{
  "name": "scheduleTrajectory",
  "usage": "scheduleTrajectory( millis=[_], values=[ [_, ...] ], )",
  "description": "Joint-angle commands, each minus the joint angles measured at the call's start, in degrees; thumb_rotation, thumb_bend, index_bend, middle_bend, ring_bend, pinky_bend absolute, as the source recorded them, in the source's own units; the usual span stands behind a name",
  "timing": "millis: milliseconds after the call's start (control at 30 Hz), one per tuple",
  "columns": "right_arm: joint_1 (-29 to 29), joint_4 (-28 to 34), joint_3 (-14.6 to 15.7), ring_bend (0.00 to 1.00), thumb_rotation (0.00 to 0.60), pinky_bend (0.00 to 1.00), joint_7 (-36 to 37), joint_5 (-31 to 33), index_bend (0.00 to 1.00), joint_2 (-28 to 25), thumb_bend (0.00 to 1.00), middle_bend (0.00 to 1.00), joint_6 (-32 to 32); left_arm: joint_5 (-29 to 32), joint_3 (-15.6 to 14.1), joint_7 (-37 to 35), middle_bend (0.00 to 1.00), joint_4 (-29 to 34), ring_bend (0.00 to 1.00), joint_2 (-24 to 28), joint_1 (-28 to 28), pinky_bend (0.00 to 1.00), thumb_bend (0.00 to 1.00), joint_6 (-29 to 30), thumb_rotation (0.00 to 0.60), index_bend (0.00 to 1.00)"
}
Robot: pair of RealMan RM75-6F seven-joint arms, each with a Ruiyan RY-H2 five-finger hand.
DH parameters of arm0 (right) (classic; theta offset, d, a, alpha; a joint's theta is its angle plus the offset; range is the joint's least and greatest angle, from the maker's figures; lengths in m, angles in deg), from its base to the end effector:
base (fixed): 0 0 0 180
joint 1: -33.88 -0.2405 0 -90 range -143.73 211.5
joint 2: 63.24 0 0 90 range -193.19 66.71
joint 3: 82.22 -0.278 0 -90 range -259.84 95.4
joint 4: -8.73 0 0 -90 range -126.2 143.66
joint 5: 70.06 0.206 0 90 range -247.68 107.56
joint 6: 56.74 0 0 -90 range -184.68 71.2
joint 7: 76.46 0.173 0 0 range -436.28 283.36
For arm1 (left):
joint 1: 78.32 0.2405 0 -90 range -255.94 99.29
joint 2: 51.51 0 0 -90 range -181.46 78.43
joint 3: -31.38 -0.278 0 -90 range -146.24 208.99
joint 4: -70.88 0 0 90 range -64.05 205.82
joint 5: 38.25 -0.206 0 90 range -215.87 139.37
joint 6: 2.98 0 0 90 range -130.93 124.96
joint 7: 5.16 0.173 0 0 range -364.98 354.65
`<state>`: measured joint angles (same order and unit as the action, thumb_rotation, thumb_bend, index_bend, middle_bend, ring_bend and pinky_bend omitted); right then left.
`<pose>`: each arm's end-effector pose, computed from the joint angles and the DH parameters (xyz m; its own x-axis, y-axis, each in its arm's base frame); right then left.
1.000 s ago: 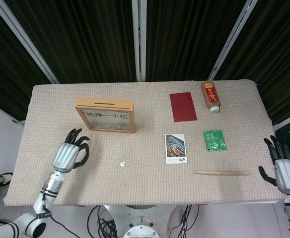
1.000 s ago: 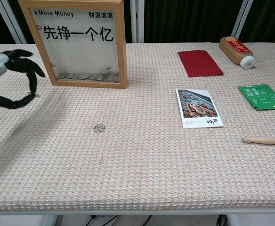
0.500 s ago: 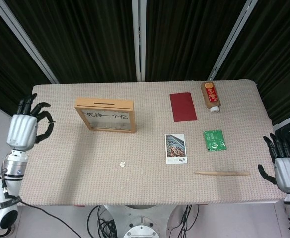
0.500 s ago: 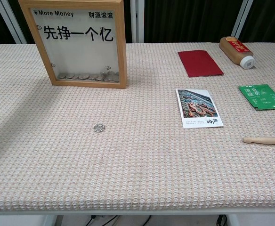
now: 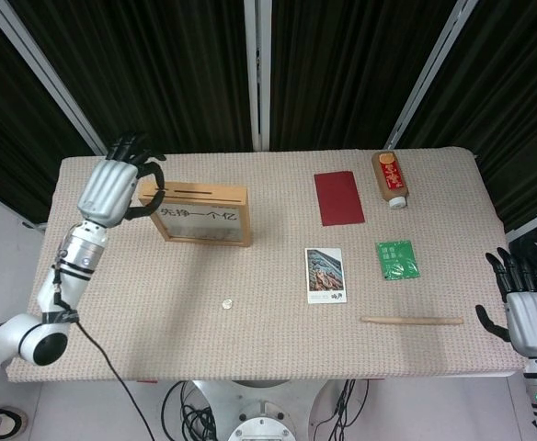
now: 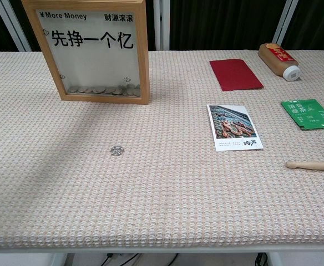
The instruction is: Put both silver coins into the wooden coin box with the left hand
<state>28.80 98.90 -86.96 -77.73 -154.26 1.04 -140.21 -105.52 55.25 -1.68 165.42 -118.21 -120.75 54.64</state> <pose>-0.3389 -0.2199 0.1785 0.4418 0.0063 0.8971 -0.8970 0.0204 0.4416 -0.1097 0.4329 0.1597 0.2277 -0.0224 0.9735 0.8947 -0.3897 -0.2182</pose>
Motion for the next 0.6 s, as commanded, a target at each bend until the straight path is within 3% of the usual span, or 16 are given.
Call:
scheduleTrajectory(
  millis=[33, 233, 600],
  values=[
    [-0.02, -0.08, -0.02, 0.00, 0.600, 0.00, 0.10, 0.02, 0.00, 0.02, 0.27, 0.00, 0.00, 3.75, 0.68, 0.97, 0.27, -3.74, 0.04, -3.10, -4.11, 0.06, 0.47, -3.77, 0.600, 0.61],
    [-0.03, -0.45, 0.01, 0.00, 0.600, 0.00, 0.51, 0.28, 0.00, 0.06, 0.27, 0.00, 0.23, 7.41, -0.08, 0.56, 0.28, -7.66, 0.04, -6.96, -6.69, 0.05, 0.47, -5.96, 0.600, 0.61],
    [0.09, -1.08, 0.02, 0.00, 0.600, 0.00, 1.22, 0.61, 0.00, 0.14, 0.27, 0.00, 0.28, 9.14, -1.75, -0.87, 0.28, -10.61, 0.04, -8.94, -7.56, 0.05, 0.47, -6.87, 0.600, 0.61]
  ],
)
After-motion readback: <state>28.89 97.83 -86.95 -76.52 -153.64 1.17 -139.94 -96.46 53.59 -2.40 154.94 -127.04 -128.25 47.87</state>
